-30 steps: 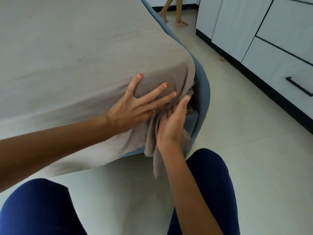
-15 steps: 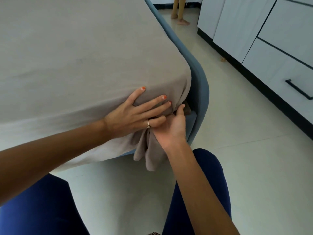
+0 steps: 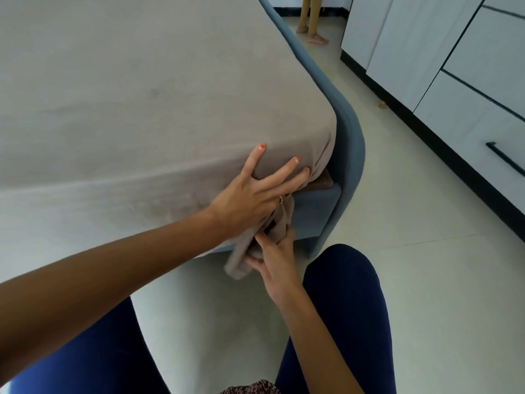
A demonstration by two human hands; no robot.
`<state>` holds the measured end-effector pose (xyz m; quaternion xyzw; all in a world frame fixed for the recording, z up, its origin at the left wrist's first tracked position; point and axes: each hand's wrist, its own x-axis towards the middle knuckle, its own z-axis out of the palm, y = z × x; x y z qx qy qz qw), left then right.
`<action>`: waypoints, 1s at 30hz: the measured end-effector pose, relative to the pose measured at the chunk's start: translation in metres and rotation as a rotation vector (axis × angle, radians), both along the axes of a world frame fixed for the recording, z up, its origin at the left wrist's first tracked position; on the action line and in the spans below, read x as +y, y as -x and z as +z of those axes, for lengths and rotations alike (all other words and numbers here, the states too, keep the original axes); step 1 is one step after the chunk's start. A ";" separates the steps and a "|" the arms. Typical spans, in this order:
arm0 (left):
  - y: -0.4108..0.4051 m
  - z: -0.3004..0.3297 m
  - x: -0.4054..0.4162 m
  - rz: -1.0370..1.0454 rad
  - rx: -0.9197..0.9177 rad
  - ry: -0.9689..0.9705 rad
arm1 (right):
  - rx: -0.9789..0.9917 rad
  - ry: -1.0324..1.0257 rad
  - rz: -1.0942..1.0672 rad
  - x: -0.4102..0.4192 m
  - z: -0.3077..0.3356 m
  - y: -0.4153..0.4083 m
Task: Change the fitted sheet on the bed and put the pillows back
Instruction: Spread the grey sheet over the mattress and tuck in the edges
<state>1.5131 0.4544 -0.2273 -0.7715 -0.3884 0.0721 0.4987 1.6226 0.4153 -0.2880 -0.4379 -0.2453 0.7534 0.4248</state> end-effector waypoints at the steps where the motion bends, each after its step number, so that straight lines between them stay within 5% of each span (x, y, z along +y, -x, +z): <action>1: 0.001 0.006 -0.002 -0.024 0.004 0.052 | 0.083 -0.003 -0.072 0.002 0.003 0.006; 4: 0.011 0.023 -0.027 -0.178 -0.124 0.175 | 0.185 0.009 -0.322 0.004 0.014 0.014; 6: 0.020 0.017 -0.059 -0.200 -0.460 0.197 | 0.153 -0.012 -0.448 0.003 0.020 0.013; 9: 0.028 -0.012 -0.099 0.196 -1.472 0.334 | 0.139 -0.104 -0.497 0.002 0.031 0.010; 12: 0.030 -0.035 -0.110 0.798 -2.582 0.753 | 0.154 -0.110 -0.439 -0.003 0.035 0.018; 14: 0.027 -0.043 -0.107 0.795 -2.980 0.845 | 0.215 -0.089 -0.402 -0.004 0.038 0.020; 16: 0.022 -0.044 -0.101 0.570 -3.277 0.734 | 0.310 -0.060 -0.381 -0.005 0.044 0.023; 25: 0.036 -0.008 -0.067 -0.352 -3.701 0.192 | 0.700 -0.048 -0.256 0.018 0.060 0.033; 30: 0.038 -0.003 -0.050 -0.900 -3.665 0.294 | 0.817 -0.005 -0.251 0.052 0.072 0.054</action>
